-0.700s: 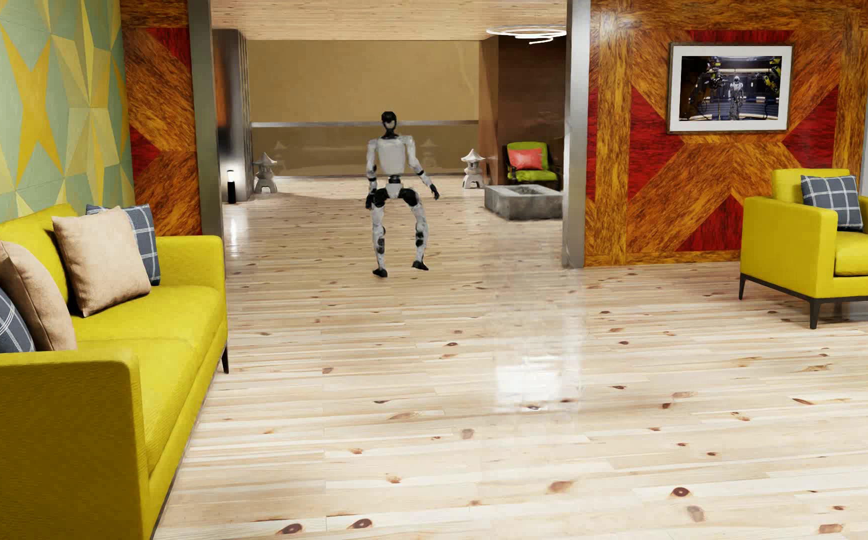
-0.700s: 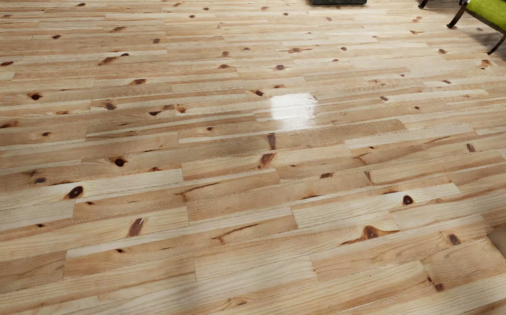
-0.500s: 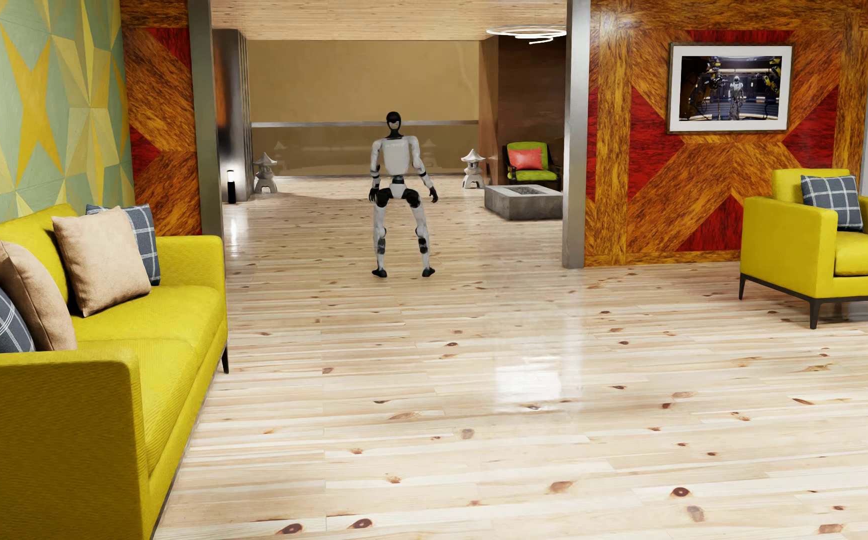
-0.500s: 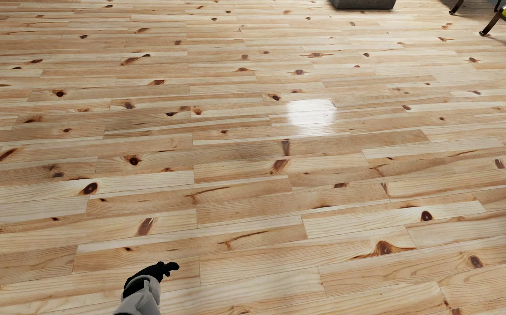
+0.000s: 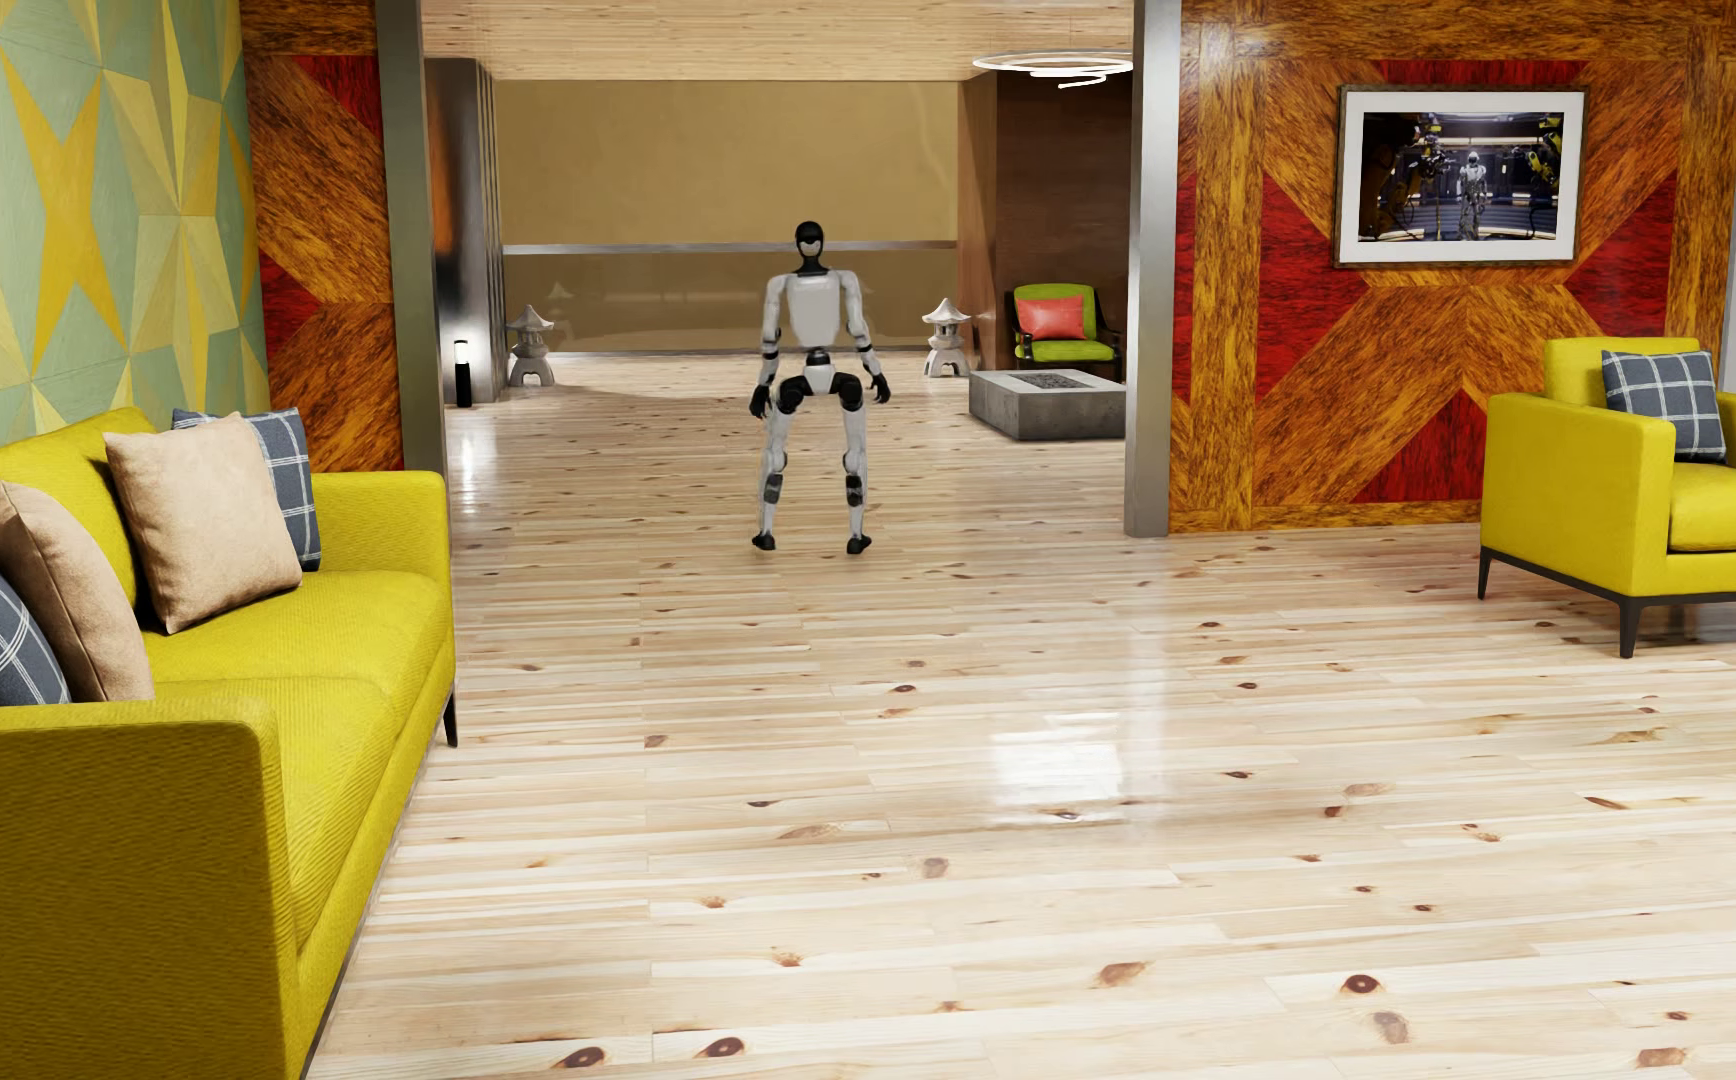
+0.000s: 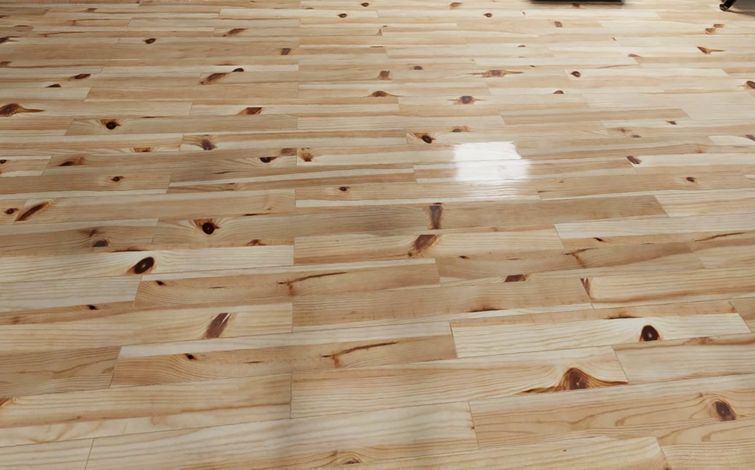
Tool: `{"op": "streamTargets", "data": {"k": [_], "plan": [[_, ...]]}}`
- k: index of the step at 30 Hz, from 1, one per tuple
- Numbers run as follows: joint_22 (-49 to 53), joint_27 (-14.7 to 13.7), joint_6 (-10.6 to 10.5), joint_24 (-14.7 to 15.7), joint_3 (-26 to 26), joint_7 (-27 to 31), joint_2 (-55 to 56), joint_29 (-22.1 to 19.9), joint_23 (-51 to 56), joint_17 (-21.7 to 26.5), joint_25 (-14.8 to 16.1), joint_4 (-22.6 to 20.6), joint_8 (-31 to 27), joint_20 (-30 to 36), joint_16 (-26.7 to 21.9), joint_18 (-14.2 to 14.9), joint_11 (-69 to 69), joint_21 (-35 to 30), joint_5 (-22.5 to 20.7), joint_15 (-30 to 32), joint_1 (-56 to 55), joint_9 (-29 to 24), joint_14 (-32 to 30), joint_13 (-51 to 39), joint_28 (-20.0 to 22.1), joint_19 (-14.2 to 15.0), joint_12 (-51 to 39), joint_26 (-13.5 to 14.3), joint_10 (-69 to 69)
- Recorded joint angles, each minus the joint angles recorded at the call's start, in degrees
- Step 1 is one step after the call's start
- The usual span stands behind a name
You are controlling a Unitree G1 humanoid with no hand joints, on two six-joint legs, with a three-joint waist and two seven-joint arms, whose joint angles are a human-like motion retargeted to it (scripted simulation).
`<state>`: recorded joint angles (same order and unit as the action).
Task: Turn back
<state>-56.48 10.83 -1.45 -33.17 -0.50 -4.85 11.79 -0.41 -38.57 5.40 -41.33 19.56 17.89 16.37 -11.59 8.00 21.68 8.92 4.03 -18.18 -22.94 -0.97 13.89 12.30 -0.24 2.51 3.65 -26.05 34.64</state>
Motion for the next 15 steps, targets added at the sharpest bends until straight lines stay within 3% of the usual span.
{"op": "streamTargets", "data": {"k": [1,5,7,9,12,15], "plan": [[0.2,0.0,-0.4,-0.2,-0.1,2.7,0.4,-0.2,-0.5,0.6,0.1,-2.8,-0.7,0.9,0.5,-1.0,-0.2,0.6,0.1,0.2,1.0,0.2,0.5,-0.5,-1.3,0.1,2.4,0.6,-2.3],[2.4,0.6,-1.5,4.4,-0.3,-1.1,0.8,-3.7,-0.7,-0.6,3.3,-3.8,-2.2,-3.3,3.9,0.1,-1.8,7.4,1.1,1.1,5.2,1.0,-1.6,0.2,-2.1,0.9,10.7,2.3,-10.4],[1.5,0.8,-1.4,2.5,-0.5,-0.6,0.5,-5.6,-1.4,-3.0,4.4,-5.0,-1.4,-1.4,4.4,0.2,-2.0,9.6,2.3,1.2,5.0,1.1,-2.0,2.0,-4.0,1.4,9.5,1.3,-11.1],[1.8,0.8,-1.2,0.1,-0.8,0.5,-0.1,-3.4,-3.0,-4.7,4.1,-6.5,0.0,0.6,2.8,-0.3,-2.3,9.4,3.8,1.4,4.1,1.1,-1.6,4.0,-5.8,2.3,6.5,1.7,-10.1],[5.0,3.6,-0.9,-0.4,-1.2,0.5,-0.5,1.7,-5.1,-5.8,0.6,-8.5,0.3,-1.6,2.8,-1.7,-1.8,6.4,6.1,1.9,3.5,0.9,-0.3,4.7,-1.3,4.1,2.1,2.0,-7.8],[9.5,3.5,-0.4,-0.7,-1.2,-3.7,1.7,3.3,-5.1,-4.7,-1.8,-8.8,-4.2,-2.7,2.8,-3.6,0.2,5.3,7.4,2.7,4.1,0.3,1.5,4.1,3.9,5.9,-0.5,4.9,-5.5]]}}
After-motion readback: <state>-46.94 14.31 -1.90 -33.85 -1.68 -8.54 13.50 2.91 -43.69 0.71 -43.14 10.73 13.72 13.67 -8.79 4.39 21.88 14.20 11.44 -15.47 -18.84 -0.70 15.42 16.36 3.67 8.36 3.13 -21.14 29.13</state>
